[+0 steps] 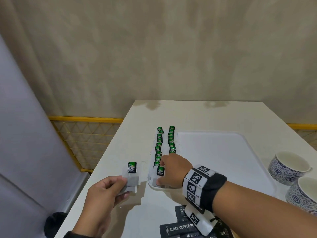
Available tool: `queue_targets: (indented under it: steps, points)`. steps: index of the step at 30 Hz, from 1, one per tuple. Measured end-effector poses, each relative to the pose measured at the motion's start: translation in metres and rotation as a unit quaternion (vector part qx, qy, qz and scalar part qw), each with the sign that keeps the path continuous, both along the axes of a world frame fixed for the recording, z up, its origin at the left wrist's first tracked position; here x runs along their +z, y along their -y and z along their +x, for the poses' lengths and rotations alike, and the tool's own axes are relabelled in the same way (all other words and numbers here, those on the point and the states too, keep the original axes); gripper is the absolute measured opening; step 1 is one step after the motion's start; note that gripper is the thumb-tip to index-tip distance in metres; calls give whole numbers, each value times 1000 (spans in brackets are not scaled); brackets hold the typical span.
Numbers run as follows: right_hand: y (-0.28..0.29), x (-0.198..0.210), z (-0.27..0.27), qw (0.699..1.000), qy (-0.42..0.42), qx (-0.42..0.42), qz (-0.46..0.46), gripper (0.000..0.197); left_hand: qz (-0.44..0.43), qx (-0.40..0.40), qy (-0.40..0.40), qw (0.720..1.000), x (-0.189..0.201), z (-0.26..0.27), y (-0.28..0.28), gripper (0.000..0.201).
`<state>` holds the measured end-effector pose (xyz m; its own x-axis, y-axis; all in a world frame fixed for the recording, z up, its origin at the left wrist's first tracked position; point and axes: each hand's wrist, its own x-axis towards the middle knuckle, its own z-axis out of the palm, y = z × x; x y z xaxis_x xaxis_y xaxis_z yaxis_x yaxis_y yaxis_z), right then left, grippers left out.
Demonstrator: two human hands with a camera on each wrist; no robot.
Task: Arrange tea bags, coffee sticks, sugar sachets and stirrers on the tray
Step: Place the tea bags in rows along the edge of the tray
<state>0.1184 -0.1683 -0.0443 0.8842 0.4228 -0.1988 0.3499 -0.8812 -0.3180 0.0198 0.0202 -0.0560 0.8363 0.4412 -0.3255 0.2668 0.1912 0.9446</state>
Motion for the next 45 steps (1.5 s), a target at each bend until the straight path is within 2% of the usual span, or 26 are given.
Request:
queue_targets:
  steps: [3, 6, 8, 11, 17, 21, 24, 28, 29, 32, 33, 35, 38, 39, 41, 45]
  points:
    - [-2, 2, 1, 1000, -10, 20, -6, 52, 1, 0, -3, 1000, -1, 1, -1, 11]
    - [-4, 3, 4, 999, -21, 40, 20, 25, 4, 3, -6, 1000, -2, 0, -3, 10]
    - [-5, 4, 5, 997, -34, 63, 18, 17, 4, 7, -6, 1000, -3, 0, -4, 10]
    - [-4, 8, 6, 995, -38, 87, -13, 38, 1, 11, -4, 1000, -4, 0, -5, 10]
    - [-6, 7, 6, 993, -48, 102, -41, 47, 1, 12, -6, 1000, -6, 0, -4, 12]
    - [-10, 4, 6, 995, -25, 89, -21, 29, 2, 11, -8, 1000, -6, 1, -3, 11]
    - [-13, 3, 7, 997, -23, 77, -21, 28, 0, 11, -8, 1000, -6, 1, -3, 11]
    - [-13, 3, 8, 997, -36, 65, -5, 46, 3, 7, -8, 1000, -6, 1, 0, 9]
    - [-13, 3, 9, 997, -34, 64, -7, 45, 4, 4, -9, 1000, -6, 0, 0, 9]
    - [-11, 5, 9, 998, -23, 63, 7, 23, 3, -5, -12, 1000, -5, 1, 2, 10]
    - [-9, 5, 9, 998, -19, 56, 13, 36, 2, -7, -14, 1000, -5, 1, 4, 10]
    - [-6, 8, 12, 999, -4, 31, 43, 51, -2, -11, -15, 1000, -4, 1, 6, 10]
    - [3, 25, 17, 991, 2, -6, 136, 33, -20, -17, -7, 1000, 0, 3, 9, 11]
    - [7, 34, 18, 986, -8, -11, 165, 27, -27, -18, -3, 999, 2, 3, 10, 11]
    - [18, 52, 16, 979, -47, 7, 200, 29, -44, -24, 11, 999, 8, 6, 13, 11]
    - [33, 72, 0, 950, -183, 71, 242, 29, -63, -55, 50, 995, 19, 13, 30, 11]
